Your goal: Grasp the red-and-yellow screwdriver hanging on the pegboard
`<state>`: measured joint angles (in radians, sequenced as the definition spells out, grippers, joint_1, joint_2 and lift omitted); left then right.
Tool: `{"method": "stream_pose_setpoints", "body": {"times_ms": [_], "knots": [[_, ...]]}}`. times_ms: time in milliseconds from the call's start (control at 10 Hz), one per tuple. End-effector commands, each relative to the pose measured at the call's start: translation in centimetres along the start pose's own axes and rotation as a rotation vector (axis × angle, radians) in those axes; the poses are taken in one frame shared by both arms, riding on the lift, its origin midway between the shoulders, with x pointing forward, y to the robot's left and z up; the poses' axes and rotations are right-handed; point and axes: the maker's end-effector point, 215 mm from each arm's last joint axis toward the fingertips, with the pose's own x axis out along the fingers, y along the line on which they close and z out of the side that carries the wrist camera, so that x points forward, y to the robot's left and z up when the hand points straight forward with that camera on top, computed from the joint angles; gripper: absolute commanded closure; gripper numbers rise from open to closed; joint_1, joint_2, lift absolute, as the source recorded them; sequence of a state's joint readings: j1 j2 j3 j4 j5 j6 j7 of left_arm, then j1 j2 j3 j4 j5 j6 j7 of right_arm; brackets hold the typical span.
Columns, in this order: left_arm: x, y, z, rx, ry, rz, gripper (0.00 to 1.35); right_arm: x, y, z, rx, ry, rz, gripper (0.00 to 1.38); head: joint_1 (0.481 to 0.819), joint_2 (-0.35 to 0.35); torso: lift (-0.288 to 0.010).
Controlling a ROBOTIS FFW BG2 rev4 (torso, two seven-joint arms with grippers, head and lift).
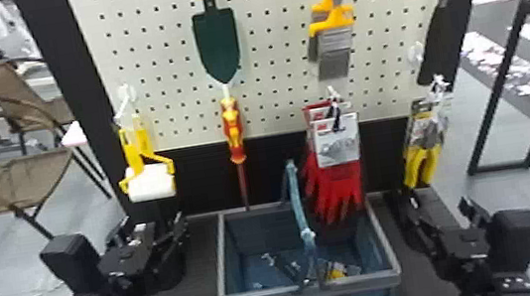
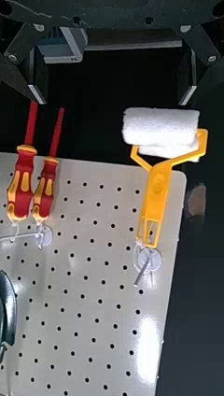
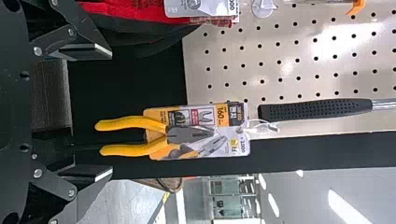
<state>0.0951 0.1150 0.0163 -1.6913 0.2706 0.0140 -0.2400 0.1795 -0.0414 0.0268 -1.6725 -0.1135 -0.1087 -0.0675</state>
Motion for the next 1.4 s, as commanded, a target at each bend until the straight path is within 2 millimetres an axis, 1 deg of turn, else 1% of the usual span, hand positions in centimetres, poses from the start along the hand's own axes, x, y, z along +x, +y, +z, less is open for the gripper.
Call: {"method": "stream_pose_setpoints", "body": {"times_ms": [0, 300, 600, 700, 900, 1200, 1300], "knots": [[0.9, 0.3, 0.3, -0.005, 0.019, -0.053, 0.24, 0.0, 0.0, 0.0, 0.0, -0.001, 0.001, 0.4, 0.549, 0.0, -0.1], [3.6, -0.6, 2.3, 0.013, 0.015, -0.196, 0.24, 0.1, 0.2, 0.2, 0.001, -0.006, 0.004, 0.4, 0.549, 0.0, -0.1], [6.1, -2.0, 3.9, 0.047, 0.043, -0.361, 0.24, 0.1, 0.6, 0.2, 0.004, -0.006, 0.009, 0.4, 0.549, 0.0, -0.1], [7.0, -2.6, 4.0, 0.06, 0.067, -0.404, 0.24, 0.1, 0.8, 0.1, 0.006, -0.004, 0.014, 0.4, 0.549, 0.0, -0.1], [8.4, -4.6, 4.3, 0.081, 0.102, -0.514, 0.24, 0.2, 1.5, 0.1, 0.009, -0.008, 0.03, 0.4, 0.549, 0.0, -0.1], [9.5, -8.0, 3.1, 0.076, 0.188, -0.661, 0.24, 0.2, 2.1, 0.3, 0.013, -0.013, 0.045, 0.4, 0.549, 0.0, -0.1], [9.9, -9.2, 3.1, 0.077, 0.187, -0.695, 0.24, 0.2, 2.3, 0.3, 0.013, -0.014, 0.049, 0.4, 0.549, 0.0, -0.1]]}}
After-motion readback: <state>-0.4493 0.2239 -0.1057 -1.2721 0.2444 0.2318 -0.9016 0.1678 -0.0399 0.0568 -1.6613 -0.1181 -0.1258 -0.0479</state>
